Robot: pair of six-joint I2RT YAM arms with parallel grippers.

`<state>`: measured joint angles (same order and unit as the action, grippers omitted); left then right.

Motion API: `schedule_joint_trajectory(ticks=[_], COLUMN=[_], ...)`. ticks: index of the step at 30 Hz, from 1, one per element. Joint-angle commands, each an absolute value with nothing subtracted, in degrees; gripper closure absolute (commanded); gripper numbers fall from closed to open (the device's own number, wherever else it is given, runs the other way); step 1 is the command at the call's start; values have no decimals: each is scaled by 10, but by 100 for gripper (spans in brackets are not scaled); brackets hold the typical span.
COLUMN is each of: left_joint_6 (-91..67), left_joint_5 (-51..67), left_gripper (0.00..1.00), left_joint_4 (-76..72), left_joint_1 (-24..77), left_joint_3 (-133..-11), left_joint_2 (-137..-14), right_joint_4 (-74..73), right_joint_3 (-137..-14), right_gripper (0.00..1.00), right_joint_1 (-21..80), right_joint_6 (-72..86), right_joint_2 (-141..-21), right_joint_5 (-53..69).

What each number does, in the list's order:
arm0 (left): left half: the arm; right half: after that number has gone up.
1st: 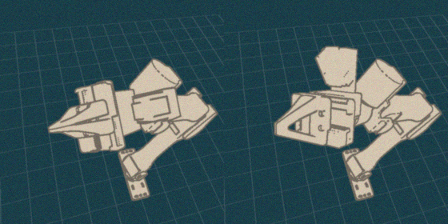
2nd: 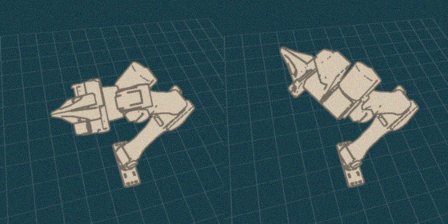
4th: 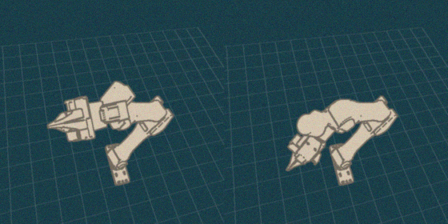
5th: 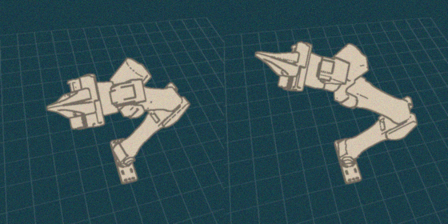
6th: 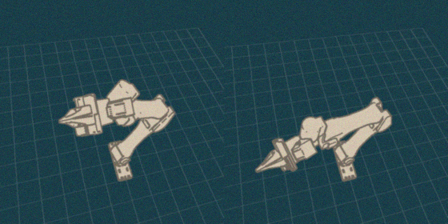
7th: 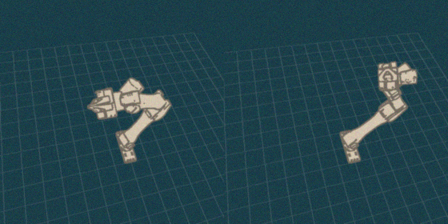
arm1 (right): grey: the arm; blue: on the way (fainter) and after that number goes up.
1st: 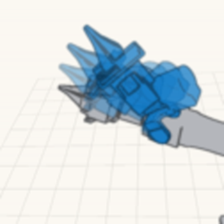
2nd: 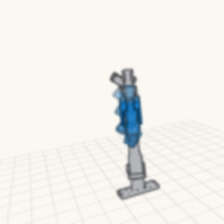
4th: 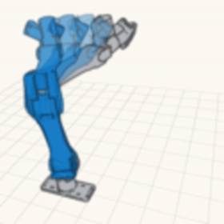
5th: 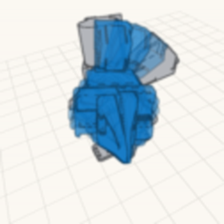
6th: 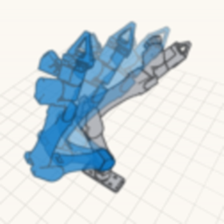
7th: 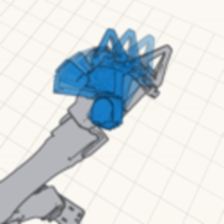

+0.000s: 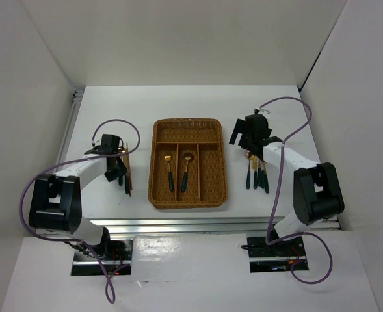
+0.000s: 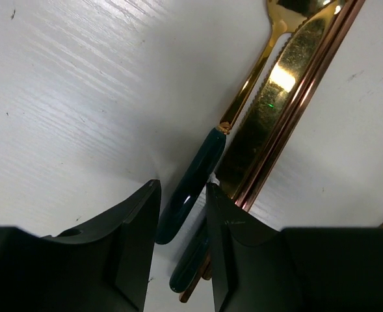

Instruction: Sort the eating utensils into containers

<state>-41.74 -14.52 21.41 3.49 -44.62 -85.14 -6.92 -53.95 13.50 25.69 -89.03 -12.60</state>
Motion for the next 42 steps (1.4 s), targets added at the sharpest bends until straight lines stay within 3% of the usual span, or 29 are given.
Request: schedule_joint_trajectory(ticks=[1, 21, 27, 31, 34, 42], left_joint_6=[-404, -399, -399, -399, -399, -399], left_joint_5=[-156, -163, -163, -163, -163, -168], left_gripper=[52, 72, 72, 63, 62, 72], left_joint_4=[214, 214, 214, 219, 219, 219], left_joint_1=[28, 28, 28, 28, 28, 28], left_joint_3=[-467, -472, -472, -478, -478, -478], left_joint_2=[-869, -886, -893, -905, -911, -911], right_joint_4=[-49, -49, -49, -49, -49, -49], right_joint_3=[-550, -550, -555, -555, -555, -555], right_gripper=[0, 0, 0, 0, 0, 0], right_joint_1=[131, 131, 131, 131, 131, 131], right_joint_6=[257, 257, 257, 257, 257, 257], right_joint_2=[-893, -898, -898, -898, -898, -898], right_joint_5=[-127, -132, -132, -132, -132, -132])
